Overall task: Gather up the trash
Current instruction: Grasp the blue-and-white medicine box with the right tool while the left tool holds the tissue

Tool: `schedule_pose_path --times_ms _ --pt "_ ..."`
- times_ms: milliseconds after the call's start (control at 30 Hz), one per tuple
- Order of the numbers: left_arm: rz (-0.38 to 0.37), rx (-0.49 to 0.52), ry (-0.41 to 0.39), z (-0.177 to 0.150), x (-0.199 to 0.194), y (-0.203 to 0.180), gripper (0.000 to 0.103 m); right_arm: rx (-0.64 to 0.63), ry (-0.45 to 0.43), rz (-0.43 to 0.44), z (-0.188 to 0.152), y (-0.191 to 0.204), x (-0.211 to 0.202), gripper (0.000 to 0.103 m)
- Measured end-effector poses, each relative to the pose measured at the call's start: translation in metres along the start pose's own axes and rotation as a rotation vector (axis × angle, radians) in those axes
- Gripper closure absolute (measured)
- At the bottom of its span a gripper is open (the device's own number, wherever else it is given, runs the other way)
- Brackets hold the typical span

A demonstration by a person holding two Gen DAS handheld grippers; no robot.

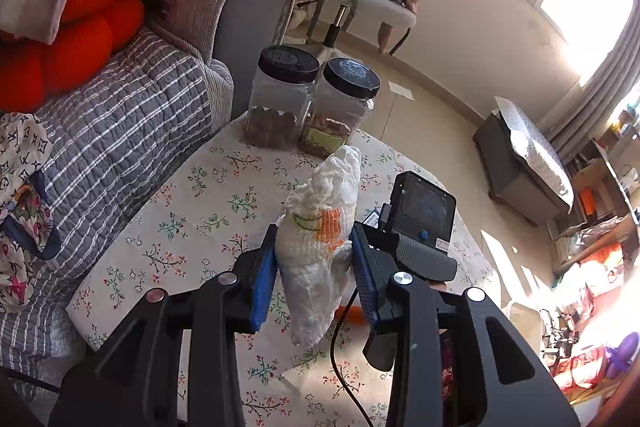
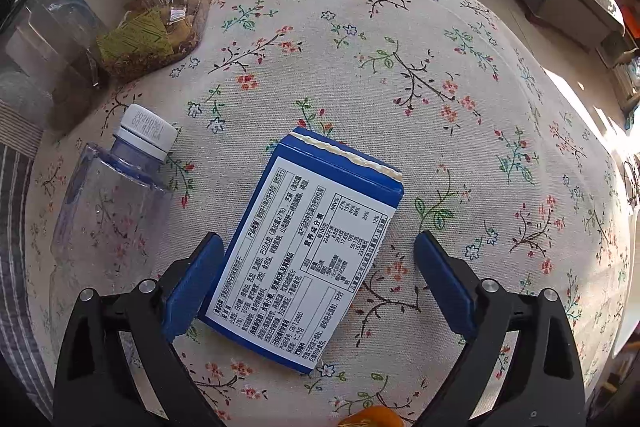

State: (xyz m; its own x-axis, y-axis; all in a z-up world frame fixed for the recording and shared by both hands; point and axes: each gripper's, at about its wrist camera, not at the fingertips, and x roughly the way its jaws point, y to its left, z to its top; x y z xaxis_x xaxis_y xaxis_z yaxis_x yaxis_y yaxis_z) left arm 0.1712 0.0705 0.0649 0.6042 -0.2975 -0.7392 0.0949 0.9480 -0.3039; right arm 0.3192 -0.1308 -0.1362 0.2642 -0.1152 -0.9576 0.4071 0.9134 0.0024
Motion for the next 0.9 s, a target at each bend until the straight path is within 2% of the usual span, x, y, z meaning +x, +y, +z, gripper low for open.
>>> schedule_pose_path --times_ms 33,100,133,400,567,800,900 --pt "0.002 -0.001 0.0 0.0 0.0 0.0 0.067 -0.007 -0.015 -0.001 -0.002 0.001 0.0 0.029" --pt "0.006 -0.003 0.002 0.001 0.001 0.001 0.067 -0.029 -0.042 0.012 -0.003 0.003 -0.006 0.043" --pt "0.008 -0.004 0.005 0.001 0.002 0.001 0.067 -0.041 -0.041 0.016 -0.002 0.002 -0.006 0.046" --pt "0.021 -0.016 0.015 0.002 0.008 0.004 0.067 -0.038 -0.053 0.027 -0.01 -0.004 -0.018 0.049" --pt "0.031 -0.015 0.012 0.003 0.007 0.007 0.067 -0.071 -0.107 0.025 -0.021 -0.016 -0.037 0.049" --pt "0.039 -0.007 0.02 0.001 0.011 0.003 0.067 -0.106 -0.177 0.038 -0.04 -0.035 -0.08 0.048" --pt "0.04 0.003 0.025 0.0 0.013 0.0 0.067 -0.128 -0.236 0.047 -0.05 -0.052 -0.112 0.048"
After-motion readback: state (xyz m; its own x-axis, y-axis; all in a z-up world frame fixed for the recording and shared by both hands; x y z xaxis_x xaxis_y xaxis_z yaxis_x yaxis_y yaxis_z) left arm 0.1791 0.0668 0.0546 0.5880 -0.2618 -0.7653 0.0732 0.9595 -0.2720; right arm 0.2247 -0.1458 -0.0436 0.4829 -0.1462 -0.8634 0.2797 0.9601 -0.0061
